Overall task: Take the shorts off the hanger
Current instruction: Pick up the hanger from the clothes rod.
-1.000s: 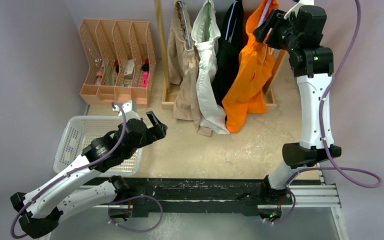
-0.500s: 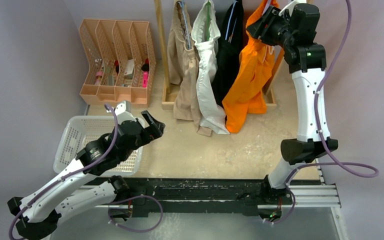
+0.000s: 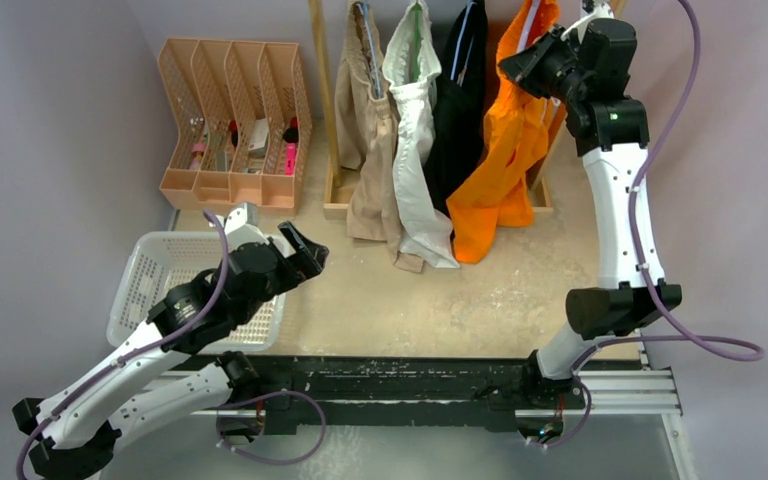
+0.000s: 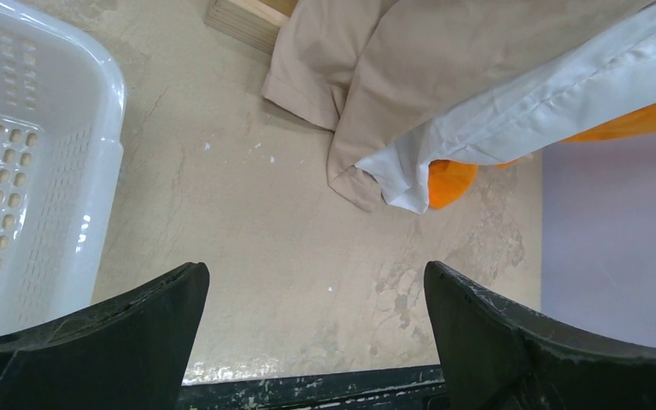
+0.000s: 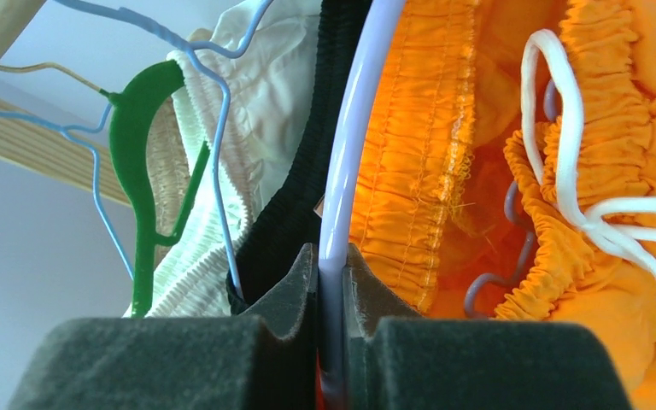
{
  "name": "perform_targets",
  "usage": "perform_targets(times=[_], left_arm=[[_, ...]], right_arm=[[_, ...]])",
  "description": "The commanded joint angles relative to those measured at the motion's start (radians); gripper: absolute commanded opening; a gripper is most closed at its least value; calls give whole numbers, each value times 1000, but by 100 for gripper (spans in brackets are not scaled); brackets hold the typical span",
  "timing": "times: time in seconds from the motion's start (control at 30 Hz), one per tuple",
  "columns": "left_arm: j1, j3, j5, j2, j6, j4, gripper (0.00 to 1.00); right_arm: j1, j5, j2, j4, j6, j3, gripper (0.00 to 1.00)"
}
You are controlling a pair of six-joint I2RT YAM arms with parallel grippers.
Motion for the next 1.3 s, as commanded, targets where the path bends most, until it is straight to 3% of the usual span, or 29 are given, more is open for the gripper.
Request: perform_targets(times=[0.0,0.33,0.6,0.8,1.1,1.27], left_arm=[[0,35,-42,8,-26,-17,97],[1,35,-38,14,-30,-13,97],[1,59,-63,67,-49,-103,96],[0,50,-59,35,-22,-70,96],[0,8,-65,-79,-3,-19,100],[0,-39,20,-149,47,111,100]], right_arm=[[-9,-44,-60,84,-8,43,2],[-41,-131,-120,127,59,53,0],[-47,-166,-184,137,88,7,0],[-47,-153,-331,175,99,-219,0],[-47,-270,-606,170,79,-600,0],[-47,-264,-811,91,107,-823,0]])
